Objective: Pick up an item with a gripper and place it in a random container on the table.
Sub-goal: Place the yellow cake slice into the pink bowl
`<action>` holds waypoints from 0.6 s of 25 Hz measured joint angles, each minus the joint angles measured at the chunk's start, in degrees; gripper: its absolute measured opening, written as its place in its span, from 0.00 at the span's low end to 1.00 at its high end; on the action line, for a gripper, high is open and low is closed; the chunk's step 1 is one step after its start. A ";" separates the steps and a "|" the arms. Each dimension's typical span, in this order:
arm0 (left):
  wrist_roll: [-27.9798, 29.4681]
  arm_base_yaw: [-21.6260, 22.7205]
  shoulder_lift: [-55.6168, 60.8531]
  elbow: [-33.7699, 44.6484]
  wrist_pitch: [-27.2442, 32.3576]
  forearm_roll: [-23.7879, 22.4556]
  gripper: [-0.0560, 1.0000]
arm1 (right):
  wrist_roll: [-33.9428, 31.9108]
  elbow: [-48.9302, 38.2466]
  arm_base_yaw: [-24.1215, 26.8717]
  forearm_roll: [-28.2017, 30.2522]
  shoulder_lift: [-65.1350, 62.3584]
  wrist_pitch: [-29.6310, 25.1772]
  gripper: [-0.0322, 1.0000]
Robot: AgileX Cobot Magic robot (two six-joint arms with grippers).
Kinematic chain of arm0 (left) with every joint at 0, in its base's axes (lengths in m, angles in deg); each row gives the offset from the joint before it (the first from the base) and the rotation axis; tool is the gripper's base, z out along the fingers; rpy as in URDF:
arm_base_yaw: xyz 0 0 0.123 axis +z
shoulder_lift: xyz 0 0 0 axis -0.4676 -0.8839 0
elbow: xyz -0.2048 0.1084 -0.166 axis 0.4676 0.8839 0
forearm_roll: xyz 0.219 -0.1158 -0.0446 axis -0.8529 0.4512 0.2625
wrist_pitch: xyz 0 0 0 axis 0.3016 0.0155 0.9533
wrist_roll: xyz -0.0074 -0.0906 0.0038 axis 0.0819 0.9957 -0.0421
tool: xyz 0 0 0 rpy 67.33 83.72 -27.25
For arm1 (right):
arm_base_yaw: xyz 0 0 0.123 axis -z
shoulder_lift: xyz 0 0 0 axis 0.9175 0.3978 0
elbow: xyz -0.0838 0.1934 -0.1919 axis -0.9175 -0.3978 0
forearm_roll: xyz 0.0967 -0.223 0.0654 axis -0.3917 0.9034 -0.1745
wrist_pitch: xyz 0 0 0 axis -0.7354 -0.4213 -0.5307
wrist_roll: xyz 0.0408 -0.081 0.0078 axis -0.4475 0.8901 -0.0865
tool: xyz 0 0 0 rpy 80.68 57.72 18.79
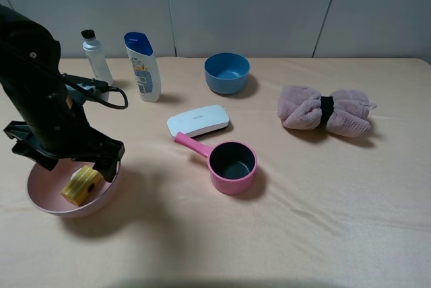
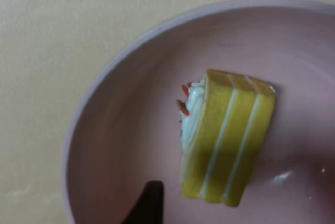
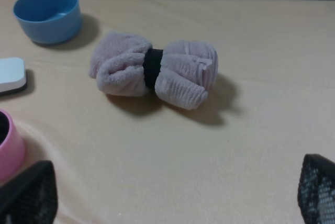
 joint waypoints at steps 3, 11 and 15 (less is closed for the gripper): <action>-0.04 0.00 0.00 0.00 -0.07 0.00 0.98 | 0.00 0.00 0.00 0.00 0.00 0.00 0.70; -4.10 0.00 3.95 -0.63 0.61 1.66 0.99 | 0.00 0.00 0.00 0.00 0.00 0.00 0.70; -4.37 0.00 9.61 -1.05 2.91 1.73 0.99 | 0.00 0.00 0.00 0.00 0.00 0.00 0.70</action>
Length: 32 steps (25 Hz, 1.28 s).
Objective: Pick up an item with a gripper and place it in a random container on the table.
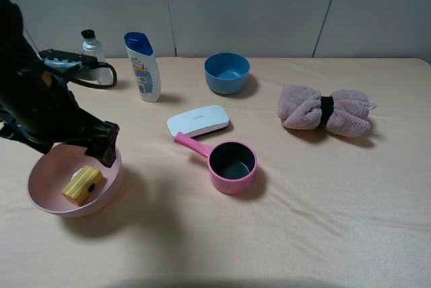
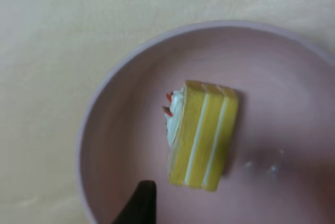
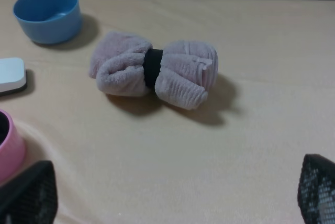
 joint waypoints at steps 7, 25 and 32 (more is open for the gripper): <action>-0.02 0.00 10.98 -0.06 6.29 0.07 0.99 | 0.00 0.00 0.00 0.00 0.00 0.00 0.70; -1.53 0.00 41.88 -0.01 22.72 0.07 0.99 | 0.00 0.00 0.00 0.00 0.00 0.00 0.70; -8.76 0.00 53.84 0.04 22.75 0.36 0.99 | 0.00 0.00 0.00 0.00 0.00 0.00 0.70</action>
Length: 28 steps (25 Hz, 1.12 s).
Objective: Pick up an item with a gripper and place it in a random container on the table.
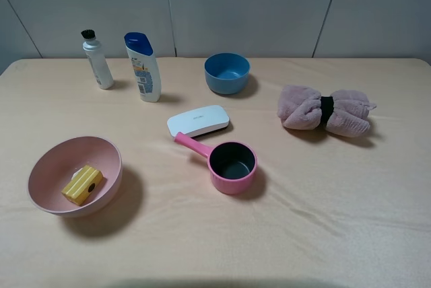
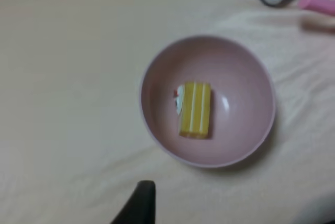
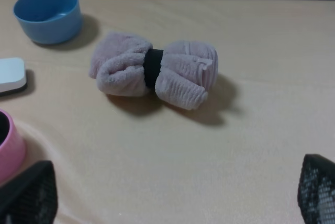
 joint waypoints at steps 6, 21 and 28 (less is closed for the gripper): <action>-4.15 3.54 6.90 0.07 0.00 1.63 0.99 | 0.00 0.00 0.00 0.00 0.00 0.00 0.70; -12.40 25.33 22.05 16.06 -7.70 6.78 0.99 | 0.00 0.00 0.00 0.00 0.00 0.00 0.70; -12.57 25.97 28.98 17.67 -7.14 6.94 0.99 | 0.00 0.00 0.00 0.00 0.00 0.00 0.70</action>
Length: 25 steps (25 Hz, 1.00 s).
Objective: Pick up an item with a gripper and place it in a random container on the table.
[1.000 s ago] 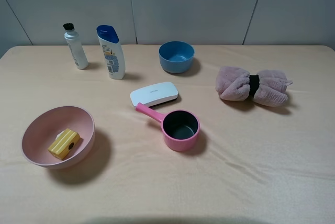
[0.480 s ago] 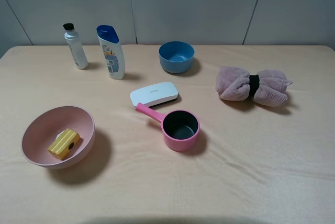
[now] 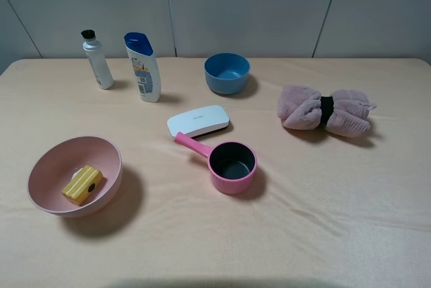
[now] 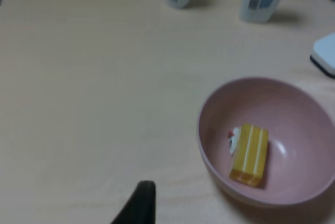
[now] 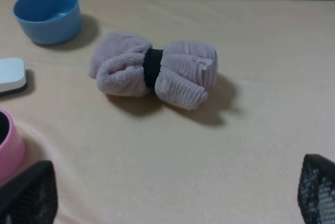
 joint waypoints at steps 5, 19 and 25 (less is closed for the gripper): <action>-0.69 0.00 0.52 0.00 -0.01 0.00 0.99 | 0.00 0.00 0.00 0.00 0.00 0.00 0.70; -1.07 0.00 0.52 0.00 -0.01 -0.16 0.99 | 0.00 0.00 0.00 0.00 0.00 0.00 0.70; -1.07 0.00 0.52 0.00 -0.01 -0.16 0.99 | 0.00 0.00 0.00 0.00 0.00 0.00 0.70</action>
